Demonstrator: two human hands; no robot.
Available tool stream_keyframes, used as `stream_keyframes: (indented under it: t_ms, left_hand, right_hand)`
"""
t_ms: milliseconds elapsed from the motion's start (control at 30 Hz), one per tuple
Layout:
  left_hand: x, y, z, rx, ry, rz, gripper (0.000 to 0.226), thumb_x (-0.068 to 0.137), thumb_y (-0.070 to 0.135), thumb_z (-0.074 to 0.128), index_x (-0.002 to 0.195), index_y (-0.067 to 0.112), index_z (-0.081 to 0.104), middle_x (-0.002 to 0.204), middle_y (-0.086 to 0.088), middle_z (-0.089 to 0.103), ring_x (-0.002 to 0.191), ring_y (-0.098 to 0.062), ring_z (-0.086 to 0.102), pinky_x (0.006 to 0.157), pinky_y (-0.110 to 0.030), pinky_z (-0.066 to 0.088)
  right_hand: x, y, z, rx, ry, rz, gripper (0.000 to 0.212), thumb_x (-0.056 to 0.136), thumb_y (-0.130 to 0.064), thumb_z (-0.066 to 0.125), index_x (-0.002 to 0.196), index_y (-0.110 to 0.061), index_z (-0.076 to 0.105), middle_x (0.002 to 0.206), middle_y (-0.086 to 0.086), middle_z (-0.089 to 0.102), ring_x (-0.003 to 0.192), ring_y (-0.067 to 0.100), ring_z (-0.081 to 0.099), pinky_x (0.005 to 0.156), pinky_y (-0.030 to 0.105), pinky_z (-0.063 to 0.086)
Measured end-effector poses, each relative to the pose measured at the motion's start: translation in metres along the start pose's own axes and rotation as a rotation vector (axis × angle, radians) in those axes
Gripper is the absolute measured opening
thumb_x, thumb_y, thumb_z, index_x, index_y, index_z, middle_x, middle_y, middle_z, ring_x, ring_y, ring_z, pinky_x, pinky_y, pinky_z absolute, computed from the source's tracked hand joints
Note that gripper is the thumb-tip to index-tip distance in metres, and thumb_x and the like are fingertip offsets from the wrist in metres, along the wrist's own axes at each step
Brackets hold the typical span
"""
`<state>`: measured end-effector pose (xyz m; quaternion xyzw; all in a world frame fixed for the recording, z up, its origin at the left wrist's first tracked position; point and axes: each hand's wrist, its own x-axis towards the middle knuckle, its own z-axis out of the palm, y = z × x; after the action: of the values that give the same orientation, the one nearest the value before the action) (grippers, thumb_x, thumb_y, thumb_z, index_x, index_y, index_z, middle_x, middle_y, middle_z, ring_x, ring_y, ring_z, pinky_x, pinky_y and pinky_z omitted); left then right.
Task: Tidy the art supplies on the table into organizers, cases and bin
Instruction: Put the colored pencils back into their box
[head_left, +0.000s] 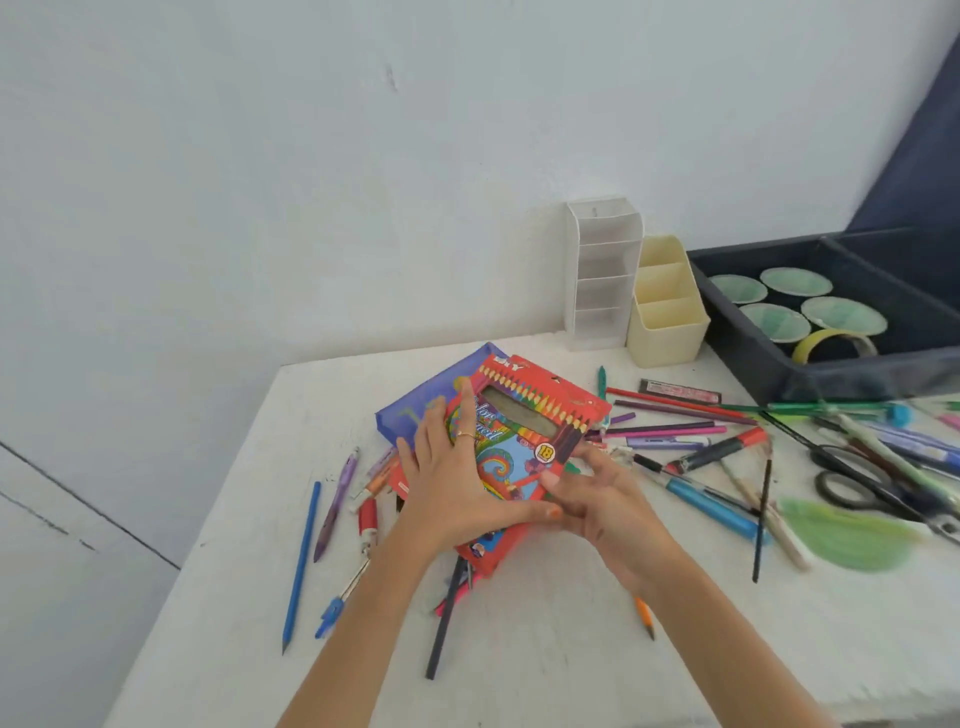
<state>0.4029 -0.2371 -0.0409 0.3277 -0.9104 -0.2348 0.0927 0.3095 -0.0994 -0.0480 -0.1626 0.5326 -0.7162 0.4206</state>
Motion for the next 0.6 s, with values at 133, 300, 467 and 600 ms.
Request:
stream_keyframes:
  t_ms: [133,300,467,600]
  left_hand:
    - [-0.029,-0.002,0.014,0.032,0.052,0.087,0.134,0.035,0.092,0.043,0.14,0.043,-0.024,0.151,0.005,0.005,0.142,-0.019,0.006,0.115,-0.048,0.011]
    - [-0.054,-0.005,0.018,-0.025,0.0,0.104,0.133,0.041,0.085,0.055,0.144,0.039,-0.015,0.145,0.006,0.017,0.136,-0.018,0.018,0.114,-0.042,0.022]
    - [-0.068,-0.006,0.012,0.08,-0.087,0.182,0.13,0.043,0.082,0.054,0.144,0.039,-0.016,0.143,0.013,0.009,0.135,-0.013,0.014,0.115,-0.036,0.019]
    - [-0.078,-0.014,0.003,0.046,-0.155,0.23,0.125,0.041,0.081,0.062,0.136,0.054,-0.014,0.145,0.02,0.007,0.135,-0.008,0.013,0.115,-0.04,0.02]
  right_hand:
    - [-0.034,0.018,-0.005,-0.008,-0.032,0.03,0.037,0.084,-0.001,0.062,0.119,-0.01,0.052,0.104,0.019,0.07,0.091,0.038,0.067,0.078,0.045,0.057]
    - [-0.062,0.031,-0.021,0.064,0.307,0.031,0.057,0.075,-0.009,0.067,0.126,-0.015,0.042,0.103,0.016,0.064,0.087,0.029,0.064,0.07,0.041,0.053]
    - [-0.079,0.013,-0.038,-0.269,0.62,-0.289,0.025,0.09,-0.009,0.054,0.113,-0.019,0.055,0.108,0.003,0.058,0.095,0.012,0.055,0.075,0.024,0.043]
    - [-0.087,0.01,-0.04,-0.485,0.3,-0.22,0.026,0.095,-0.009,0.048,0.086,-0.016,0.071,0.082,-0.003,0.069,0.074,0.001,0.059,0.062,0.007,0.042]
